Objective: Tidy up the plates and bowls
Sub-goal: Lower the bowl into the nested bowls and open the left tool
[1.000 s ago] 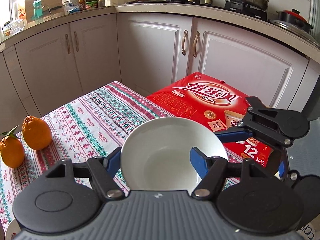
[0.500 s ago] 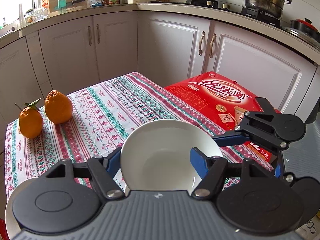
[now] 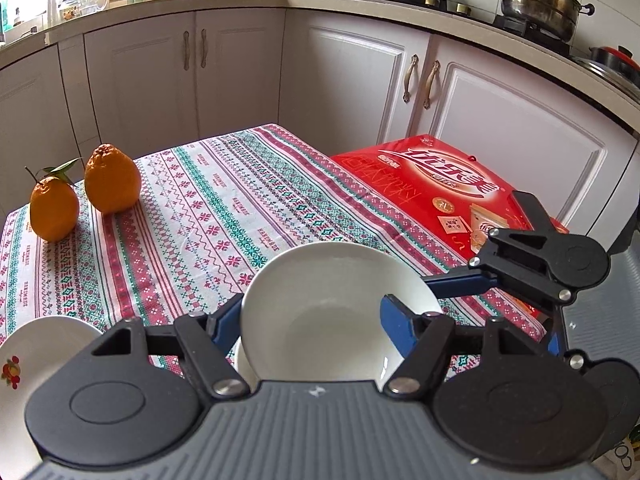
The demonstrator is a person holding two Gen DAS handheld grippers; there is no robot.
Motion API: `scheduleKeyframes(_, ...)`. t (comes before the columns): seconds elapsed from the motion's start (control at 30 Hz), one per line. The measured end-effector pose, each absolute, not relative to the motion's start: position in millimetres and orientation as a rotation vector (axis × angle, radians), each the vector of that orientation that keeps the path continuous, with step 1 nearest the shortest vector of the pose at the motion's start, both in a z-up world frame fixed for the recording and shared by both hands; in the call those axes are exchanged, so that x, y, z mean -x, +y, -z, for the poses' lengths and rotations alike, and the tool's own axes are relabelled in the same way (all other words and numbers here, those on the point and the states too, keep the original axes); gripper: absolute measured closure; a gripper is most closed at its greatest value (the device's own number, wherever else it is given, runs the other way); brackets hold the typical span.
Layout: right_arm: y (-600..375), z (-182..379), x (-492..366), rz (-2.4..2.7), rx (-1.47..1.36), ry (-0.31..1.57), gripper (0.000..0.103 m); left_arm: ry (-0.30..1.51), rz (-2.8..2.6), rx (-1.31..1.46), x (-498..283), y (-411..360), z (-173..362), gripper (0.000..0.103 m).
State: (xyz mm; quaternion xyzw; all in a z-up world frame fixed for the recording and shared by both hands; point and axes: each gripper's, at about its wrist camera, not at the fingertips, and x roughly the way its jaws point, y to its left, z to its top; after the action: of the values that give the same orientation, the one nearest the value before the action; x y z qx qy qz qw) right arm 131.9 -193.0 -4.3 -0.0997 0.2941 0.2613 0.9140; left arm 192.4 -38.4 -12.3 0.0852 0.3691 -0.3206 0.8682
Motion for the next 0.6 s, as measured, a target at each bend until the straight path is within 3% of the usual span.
scheduleKeyframes(0.6, -185.7, 12.7, -142.1, -0.554, 0.203, 0.636, 0.014, 0.796, 0.661, -0.146, -196.9, -27.1, 23.9, 0.032)
